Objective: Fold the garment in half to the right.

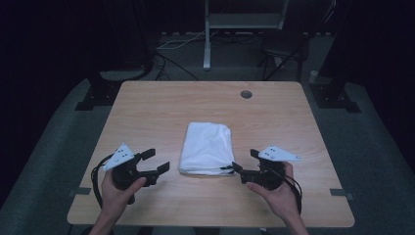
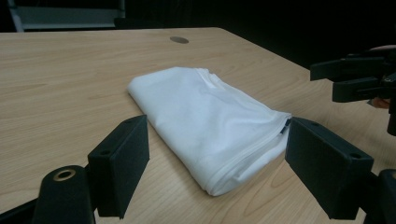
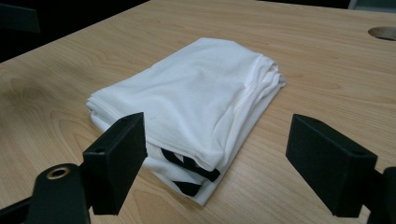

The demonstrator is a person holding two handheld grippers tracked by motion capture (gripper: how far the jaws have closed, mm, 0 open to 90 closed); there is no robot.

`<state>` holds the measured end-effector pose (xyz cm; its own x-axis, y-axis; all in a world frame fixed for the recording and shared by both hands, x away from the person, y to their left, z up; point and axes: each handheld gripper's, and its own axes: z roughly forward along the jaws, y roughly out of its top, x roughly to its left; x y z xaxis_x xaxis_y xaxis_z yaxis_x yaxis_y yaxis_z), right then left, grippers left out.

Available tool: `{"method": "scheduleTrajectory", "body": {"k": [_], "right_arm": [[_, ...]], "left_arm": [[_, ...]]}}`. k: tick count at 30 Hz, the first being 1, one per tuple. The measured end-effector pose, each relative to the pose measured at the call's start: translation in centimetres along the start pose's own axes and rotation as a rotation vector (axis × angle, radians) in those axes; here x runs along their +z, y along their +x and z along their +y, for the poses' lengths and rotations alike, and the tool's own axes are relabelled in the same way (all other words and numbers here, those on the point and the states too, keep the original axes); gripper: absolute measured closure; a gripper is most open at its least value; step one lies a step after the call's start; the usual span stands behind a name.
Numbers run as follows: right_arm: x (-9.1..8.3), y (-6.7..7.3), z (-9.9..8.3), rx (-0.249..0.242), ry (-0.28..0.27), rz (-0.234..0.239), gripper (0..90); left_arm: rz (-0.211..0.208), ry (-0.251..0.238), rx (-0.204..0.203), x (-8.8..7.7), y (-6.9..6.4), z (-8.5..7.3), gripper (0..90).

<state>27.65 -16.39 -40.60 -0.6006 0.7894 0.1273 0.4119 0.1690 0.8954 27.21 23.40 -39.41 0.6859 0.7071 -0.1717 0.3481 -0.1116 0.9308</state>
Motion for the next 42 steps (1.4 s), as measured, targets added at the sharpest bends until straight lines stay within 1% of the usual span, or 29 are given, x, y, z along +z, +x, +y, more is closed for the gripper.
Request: {"method": "scheduleTrajectory", "body": {"k": [2,9,16,23,28,39,40,42], "right_arm": [[-0.2,0.0,0.0,0.001,-0.003,-0.002,19.5],[-0.9,-0.2,-0.3,0.002,-0.011,-0.01,19.5],[-1.8,-0.7,-0.6,0.008,-0.022,-0.021,19.5],[-2.4,-1.0,-0.9,0.017,-0.03,-0.029,19.5],[-3.2,-1.6,-1.2,0.026,-0.037,-0.043,19.4],[-4.3,-2.4,-1.5,0.043,-0.055,-0.065,19.3],[-4.4,-2.4,-1.6,0.044,-0.058,-0.069,19.0],[-4.5,-2.5,-1.8,0.046,-0.056,-0.076,15.1]], "left_arm": [[0.008,0.001,0.012,-0.4,0.1,-0.1,21.7],[0.024,0.001,0.017,-1.3,0.2,-0.5,21.7],[0.038,-0.018,0.002,-2.1,0.4,-0.9,21.7],[0.05,-0.017,-0.001,-2.7,0.6,-1.3,21.7],[0.064,-0.03,-0.013,-3.4,0.9,-1.7,21.7],[0.093,-0.023,-0.017,-4.4,1.5,-2.5,21.7],[0.096,-0.026,-0.02,-4.5,1.5,-2.6,21.7],[0.101,-0.025,-0.024,-4.7,1.7,-2.7,21.7]]}}
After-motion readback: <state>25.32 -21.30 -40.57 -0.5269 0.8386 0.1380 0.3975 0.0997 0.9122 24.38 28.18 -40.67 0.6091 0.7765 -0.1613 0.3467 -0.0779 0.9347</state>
